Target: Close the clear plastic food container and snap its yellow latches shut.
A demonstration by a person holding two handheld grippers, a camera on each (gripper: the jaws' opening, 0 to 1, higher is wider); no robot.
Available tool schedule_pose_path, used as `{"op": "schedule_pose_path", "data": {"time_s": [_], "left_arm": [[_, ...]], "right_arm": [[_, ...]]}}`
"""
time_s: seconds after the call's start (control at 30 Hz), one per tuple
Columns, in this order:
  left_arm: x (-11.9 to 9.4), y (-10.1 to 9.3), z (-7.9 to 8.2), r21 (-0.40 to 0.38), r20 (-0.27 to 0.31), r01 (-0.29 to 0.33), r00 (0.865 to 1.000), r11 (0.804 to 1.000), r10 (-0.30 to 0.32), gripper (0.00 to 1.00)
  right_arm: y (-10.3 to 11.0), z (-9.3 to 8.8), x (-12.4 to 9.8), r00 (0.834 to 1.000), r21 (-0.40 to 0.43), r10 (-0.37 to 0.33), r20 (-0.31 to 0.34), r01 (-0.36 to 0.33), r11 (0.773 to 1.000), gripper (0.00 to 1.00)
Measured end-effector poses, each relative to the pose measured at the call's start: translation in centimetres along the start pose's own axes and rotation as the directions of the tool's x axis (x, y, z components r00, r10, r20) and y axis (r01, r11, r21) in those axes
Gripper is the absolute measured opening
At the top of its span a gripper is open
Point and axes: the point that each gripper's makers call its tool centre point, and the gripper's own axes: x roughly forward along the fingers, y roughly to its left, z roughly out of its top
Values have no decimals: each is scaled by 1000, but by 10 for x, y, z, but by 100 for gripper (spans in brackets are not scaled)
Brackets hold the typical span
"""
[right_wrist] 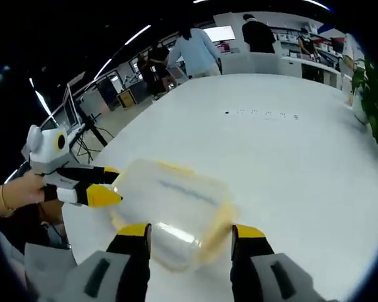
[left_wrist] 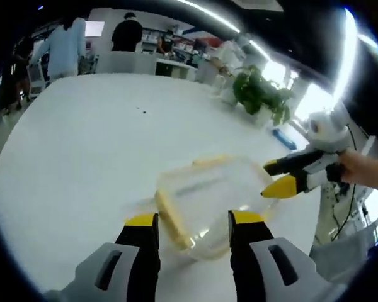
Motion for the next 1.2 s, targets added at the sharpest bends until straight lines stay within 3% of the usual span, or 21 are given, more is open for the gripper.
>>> {"op": "schedule_pose_path", "data": {"time_s": [0.27,0.6,0.63,0.67,0.73,0.77,0.8,0.93,1.0,1.03,1.07,1.2], "left_arm": [[1,-2,0,-21,-4,-26,1000,999,26,41],[2,-4,-1,-1,-33,-18,999,1000,18,39],[2,-4,-1,-2,-34,-18,999,1000,18,39],[1,-4,-1,-1,-35,-20,999,1000,20,39],[2,-4,-2,0,-38,-20,999,1000,20,39],[2,-4,-1,0,-38,-16,999,1000,15,39],[-1,-5,-1,-2,-40,-15,999,1000,15,39],[0,-4,-2,-15,-42,-26,999,1000,25,38],[2,-5,-2,-60,-38,-29,999,998,27,38],[4,-4,5,-98,-10,-33,999,995,32,36],[0,-6,4,-58,-30,-26,999,998,24,36],[0,-8,4,-72,-7,-57,998,996,56,37]], "right_arm": [[1,0,0,1000,4,-9,9,8,1000,49],[0,0,1,999,3,-2,-50,2,1000,47],[4,-7,1,996,35,34,-80,-32,999,47],[-2,-3,3,998,33,22,-58,-20,999,47],[1,-4,8,998,104,44,-55,-38,994,48],[0,1,11,999,142,40,-22,-36,989,48],[2,-2,7,998,84,35,-47,-31,996,49],[3,-3,6,999,91,31,-21,-29,995,48],[2,-2,7,999,99,28,-21,-26,995,48],[3,-1,8,999,103,26,-22,-24,994,48],[2,0,8,999,109,19,-33,-15,994,48],[1,-2,8,1000,117,11,-21,-8,993,48]]}}
